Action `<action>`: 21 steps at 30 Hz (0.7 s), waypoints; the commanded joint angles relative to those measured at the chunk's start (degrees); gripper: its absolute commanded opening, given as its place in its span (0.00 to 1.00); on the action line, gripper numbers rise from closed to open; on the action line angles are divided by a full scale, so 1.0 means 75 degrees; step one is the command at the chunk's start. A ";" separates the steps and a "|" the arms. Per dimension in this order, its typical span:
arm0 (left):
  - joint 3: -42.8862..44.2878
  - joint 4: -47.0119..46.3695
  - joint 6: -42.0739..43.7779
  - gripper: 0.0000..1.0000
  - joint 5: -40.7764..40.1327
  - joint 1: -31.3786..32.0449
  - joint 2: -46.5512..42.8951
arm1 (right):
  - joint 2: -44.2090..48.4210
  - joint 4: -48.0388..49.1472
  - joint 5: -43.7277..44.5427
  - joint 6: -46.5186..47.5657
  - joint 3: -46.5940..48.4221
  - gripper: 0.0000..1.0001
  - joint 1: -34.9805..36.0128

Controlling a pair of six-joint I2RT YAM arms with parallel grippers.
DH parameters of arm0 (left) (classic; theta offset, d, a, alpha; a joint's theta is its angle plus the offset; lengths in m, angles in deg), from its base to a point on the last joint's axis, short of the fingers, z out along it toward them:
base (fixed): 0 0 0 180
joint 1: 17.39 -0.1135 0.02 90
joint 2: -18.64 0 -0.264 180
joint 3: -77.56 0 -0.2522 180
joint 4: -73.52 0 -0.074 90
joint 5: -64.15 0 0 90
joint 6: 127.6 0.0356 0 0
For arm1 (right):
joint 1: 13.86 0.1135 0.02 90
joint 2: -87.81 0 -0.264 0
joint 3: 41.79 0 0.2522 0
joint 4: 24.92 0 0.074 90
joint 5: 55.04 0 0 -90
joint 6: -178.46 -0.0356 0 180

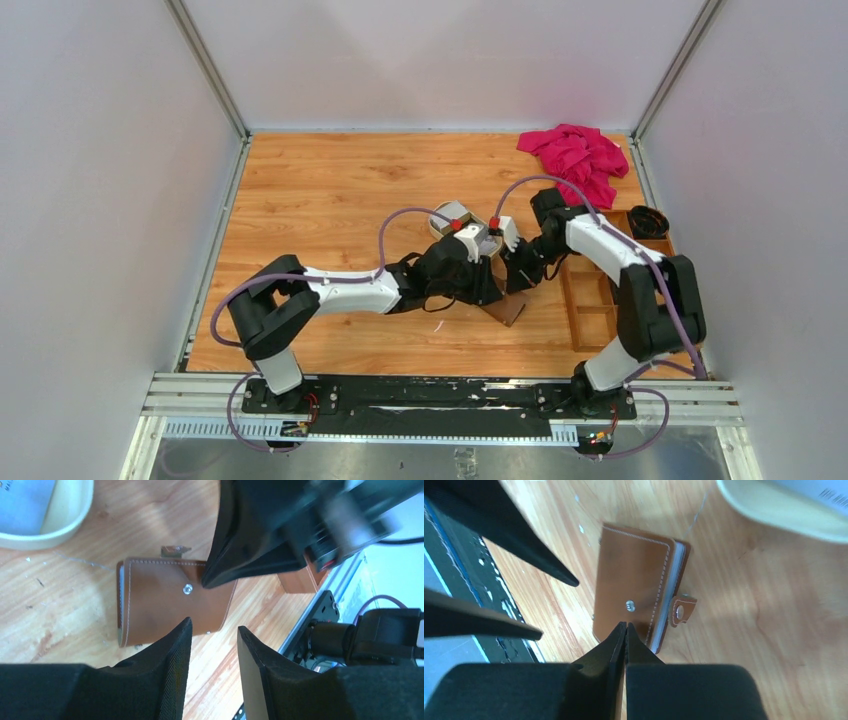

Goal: Put the credit cards into the card holder
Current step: Close the card holder at the center of the board.

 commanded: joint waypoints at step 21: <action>0.0442 -0.0004 0.0677 0.34 -0.0071 -0.0329 0.1948 | 0.0779 -0.0251 -0.0449 0.1243 0.0154 0.40 -0.0517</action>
